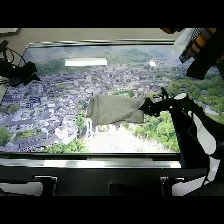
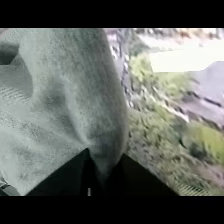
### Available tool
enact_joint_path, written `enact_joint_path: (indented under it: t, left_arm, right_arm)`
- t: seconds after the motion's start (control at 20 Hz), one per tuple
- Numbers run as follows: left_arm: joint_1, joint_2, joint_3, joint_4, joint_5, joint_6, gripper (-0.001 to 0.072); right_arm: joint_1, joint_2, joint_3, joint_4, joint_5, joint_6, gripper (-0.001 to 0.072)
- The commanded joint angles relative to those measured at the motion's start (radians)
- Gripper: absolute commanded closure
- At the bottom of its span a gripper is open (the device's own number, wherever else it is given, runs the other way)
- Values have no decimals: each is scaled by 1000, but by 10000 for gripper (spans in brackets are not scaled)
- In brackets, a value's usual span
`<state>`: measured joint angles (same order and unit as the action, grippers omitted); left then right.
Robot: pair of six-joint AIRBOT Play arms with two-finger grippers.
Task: Fold the clothes and pants, and hang the long-sleeved shirts on hangers.
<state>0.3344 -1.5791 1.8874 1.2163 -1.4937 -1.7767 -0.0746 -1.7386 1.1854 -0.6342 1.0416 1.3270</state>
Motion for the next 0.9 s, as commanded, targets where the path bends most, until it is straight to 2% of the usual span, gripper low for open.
enact_joint_path:
  t: [0.0,0.15,0.45,0.85]
  left_arm:
    - [1,-1,0,0,2,1,691]
    - [1,-1,0,0,1,1,691]
    - [1,-1,0,0,1,1,691]
    - [1,-10,0,0,1,1,691]
  right_arm:
    - [28,6,16,40,-20,-9,668]
    - [6,61,95,41,3,47,679]
    - [-125,114,402,-36,39,414,680]
    - [-286,159,697,-389,34,920,680]
